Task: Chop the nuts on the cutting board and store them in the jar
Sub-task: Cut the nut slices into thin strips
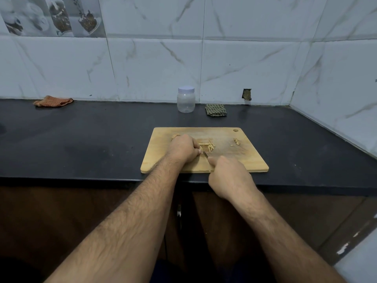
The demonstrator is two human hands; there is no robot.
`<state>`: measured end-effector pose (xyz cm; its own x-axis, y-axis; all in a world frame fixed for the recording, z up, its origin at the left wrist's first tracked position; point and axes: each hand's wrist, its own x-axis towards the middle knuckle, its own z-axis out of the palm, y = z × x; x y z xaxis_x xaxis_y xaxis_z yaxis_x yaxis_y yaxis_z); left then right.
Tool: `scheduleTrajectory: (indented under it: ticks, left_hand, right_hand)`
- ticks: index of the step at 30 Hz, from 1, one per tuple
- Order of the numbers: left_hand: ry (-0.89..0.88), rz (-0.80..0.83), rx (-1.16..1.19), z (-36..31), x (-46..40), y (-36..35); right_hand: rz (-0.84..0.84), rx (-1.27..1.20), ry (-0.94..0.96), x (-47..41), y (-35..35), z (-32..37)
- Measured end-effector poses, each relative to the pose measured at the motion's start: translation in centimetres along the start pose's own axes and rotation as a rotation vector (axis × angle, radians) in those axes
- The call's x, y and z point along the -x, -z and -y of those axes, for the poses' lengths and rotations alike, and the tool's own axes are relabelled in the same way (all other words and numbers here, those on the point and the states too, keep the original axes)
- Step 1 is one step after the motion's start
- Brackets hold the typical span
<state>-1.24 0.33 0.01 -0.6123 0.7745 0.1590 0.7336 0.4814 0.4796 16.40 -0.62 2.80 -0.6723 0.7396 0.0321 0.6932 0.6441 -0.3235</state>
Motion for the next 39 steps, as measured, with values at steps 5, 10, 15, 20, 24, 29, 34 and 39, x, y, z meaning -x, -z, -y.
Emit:
scheduleTrajectory:
  ticks: [5,10,15,20,24,29,34,39]
  left_hand:
    - [-0.005,0.000,-0.014,-0.1,0.1,0.0]
    - [-0.001,-0.006,0.009,0.0,0.2,0.0]
    - [-0.001,-0.034,0.002,-0.1,0.4,-0.3]
    - [0.006,-0.048,0.036,0.0,0.3,-0.4]
    - [-0.005,-0.039,0.025,0.0,0.4,-0.2]
    - [-0.006,-0.045,0.047,0.0,0.3,-0.2]
    - [-0.007,-0.048,0.038,0.0,0.4,-0.4]
    - [0.005,-0.073,0.040,-0.1,0.5,-0.4]
  right_hand:
    - [-0.033,-0.027,-0.015,-1.1,-0.2,0.4]
    - [-0.050,-0.048,-0.046,-1.9,-0.1,-0.1]
    - [-0.061,-0.102,0.001,-2.6,0.2,0.4]
    - [-0.046,-0.105,0.022,-3.1,-0.2,0.6]
    - [-0.037,-0.080,0.025,-3.4,-0.2,0.7]
    - [-0.026,-0.065,0.032,-3.6,-0.1,0.6]
    - [0.019,-0.081,0.031,-3.8,0.4,0.9]
    - [0.029,-0.097,0.044,-3.4,0.6,1.1]
